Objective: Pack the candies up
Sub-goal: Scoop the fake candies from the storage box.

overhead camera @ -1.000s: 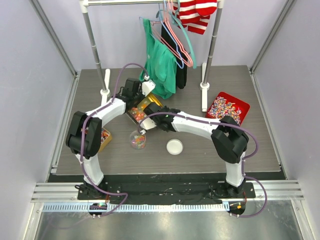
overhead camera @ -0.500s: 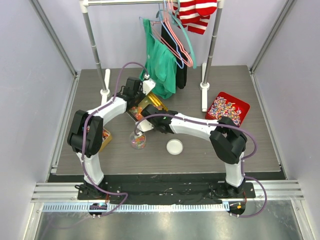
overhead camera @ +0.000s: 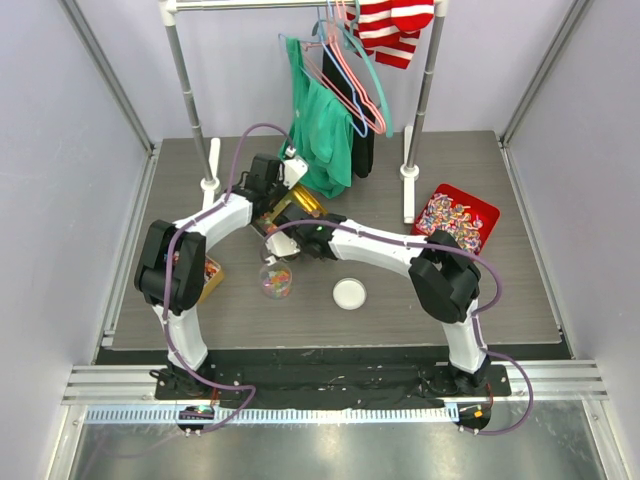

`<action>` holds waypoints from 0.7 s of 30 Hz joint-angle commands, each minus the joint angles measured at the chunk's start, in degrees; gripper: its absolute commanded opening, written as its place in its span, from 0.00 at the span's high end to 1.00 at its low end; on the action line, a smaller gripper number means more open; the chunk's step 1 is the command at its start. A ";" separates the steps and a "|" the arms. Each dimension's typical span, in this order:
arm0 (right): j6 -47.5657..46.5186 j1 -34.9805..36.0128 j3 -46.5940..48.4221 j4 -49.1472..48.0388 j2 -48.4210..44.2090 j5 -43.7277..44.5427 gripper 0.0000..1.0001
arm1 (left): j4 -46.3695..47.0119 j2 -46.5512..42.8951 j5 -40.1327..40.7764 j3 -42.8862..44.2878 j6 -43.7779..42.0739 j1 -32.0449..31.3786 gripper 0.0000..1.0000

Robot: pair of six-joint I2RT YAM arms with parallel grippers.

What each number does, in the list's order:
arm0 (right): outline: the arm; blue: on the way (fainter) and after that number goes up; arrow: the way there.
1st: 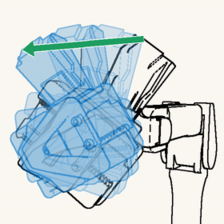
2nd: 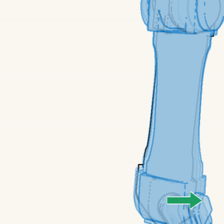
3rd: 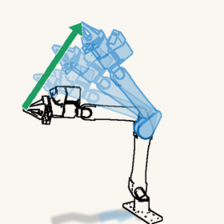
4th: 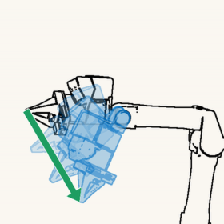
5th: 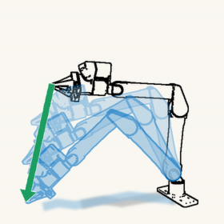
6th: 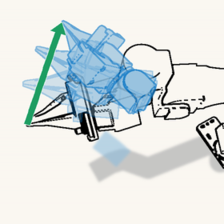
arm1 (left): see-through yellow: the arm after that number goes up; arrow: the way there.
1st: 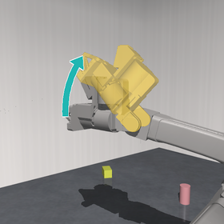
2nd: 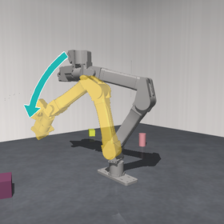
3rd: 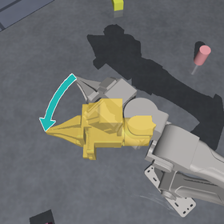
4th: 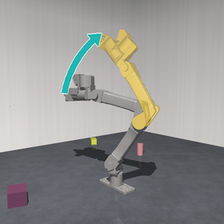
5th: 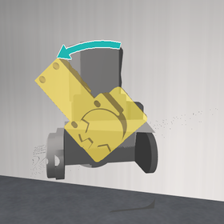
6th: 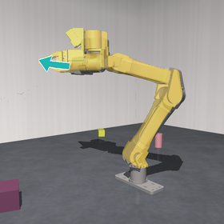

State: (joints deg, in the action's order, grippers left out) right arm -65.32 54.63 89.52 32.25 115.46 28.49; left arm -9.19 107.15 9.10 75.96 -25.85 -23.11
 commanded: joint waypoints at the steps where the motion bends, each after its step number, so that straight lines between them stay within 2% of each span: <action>1: 2.65 2.23 0.57 -0.87 3.64 -13.54 0.99 | 3.65 -1.42 -4.79 2.79 5.02 -1.85 1.00; 10: 0.90 2.59 -3.20 -5.78 1.17 -11.79 0.99 | 3.65 -0.81 -4.62 2.43 5.37 -1.85 1.00; 15: 5.90 2.59 -2.24 -4.83 2.05 -15.74 0.99 | 3.48 -0.45 -4.71 2.00 6.51 -1.94 1.00; 21: 10.38 2.59 -0.13 -4.83 3.19 -16.10 0.99 | 3.48 -0.37 -3.66 2.08 6.95 -1.94 1.00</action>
State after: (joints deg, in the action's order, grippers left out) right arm -58.67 55.51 88.18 28.32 115.55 20.75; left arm -10.35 107.24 8.36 75.96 -24.23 -23.18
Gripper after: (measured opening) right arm 0.083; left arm 0.036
